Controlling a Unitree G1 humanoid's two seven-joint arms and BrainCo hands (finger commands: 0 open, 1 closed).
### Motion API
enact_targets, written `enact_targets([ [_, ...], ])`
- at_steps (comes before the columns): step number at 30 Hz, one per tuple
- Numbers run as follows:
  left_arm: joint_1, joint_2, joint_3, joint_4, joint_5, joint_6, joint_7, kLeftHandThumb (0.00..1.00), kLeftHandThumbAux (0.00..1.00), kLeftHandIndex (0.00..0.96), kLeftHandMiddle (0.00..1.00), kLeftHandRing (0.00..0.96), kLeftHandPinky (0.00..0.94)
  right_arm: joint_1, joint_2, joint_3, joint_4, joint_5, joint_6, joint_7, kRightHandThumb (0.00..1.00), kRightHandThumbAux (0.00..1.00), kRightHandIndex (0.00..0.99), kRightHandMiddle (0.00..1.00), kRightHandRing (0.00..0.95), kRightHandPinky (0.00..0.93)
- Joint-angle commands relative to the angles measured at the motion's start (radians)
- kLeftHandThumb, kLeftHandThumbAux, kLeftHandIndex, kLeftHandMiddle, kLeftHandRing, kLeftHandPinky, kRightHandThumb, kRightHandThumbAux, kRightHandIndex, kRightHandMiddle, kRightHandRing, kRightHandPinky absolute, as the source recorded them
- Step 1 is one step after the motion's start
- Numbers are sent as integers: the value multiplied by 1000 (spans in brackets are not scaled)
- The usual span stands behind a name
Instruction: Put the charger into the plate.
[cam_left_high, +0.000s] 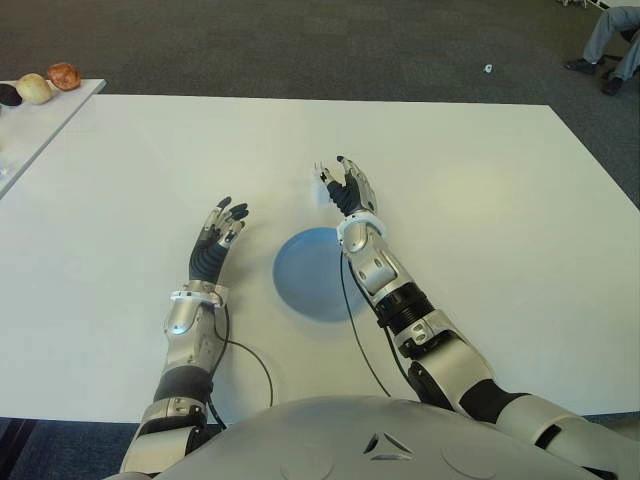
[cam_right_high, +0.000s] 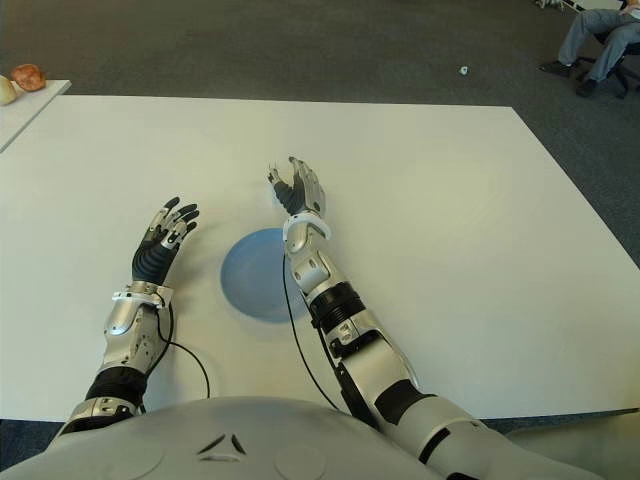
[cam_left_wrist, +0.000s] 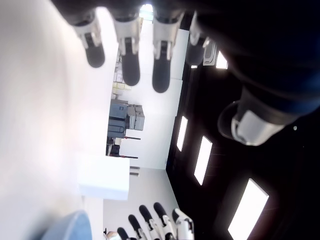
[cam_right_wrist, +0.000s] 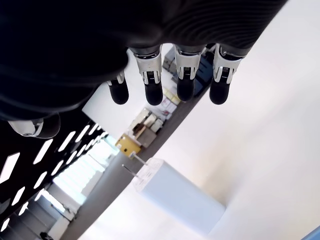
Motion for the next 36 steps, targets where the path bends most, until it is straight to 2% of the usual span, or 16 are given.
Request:
enact_targets([
  [1, 150, -40, -12, 120, 15, 138, 20, 0, 540, 99, 201, 161, 91, -19, 38, 12, 88, -23, 0, -51, 392, 159, 0, 0, 0, 0],
  [14, 174, -45, -20, 91, 13, 133, 8, 0, 538, 96, 208, 168, 103, -71, 53, 37, 319, -45, -40, -159, 365, 143, 0, 0, 0, 0],
  [23, 189, -49, -21, 75, 2, 132, 2, 0, 544, 94, 202, 169, 99, -79, 55, 53, 427, -44, -119, -200, 359, 147, 0, 0, 0, 0],
  [29, 193, -51, -22, 72, 6, 123, 5, 0, 538, 100, 196, 156, 82, -73, 37, 84, 462, -58, -194, -200, 341, 189, 0, 0, 0, 0],
  [36, 196, -56, -23, 69, 17, 123, 26, 0, 538, 101, 195, 151, 81, -66, -3, 131, 494, -88, -282, -174, 281, 296, 0, 0, 0, 0],
])
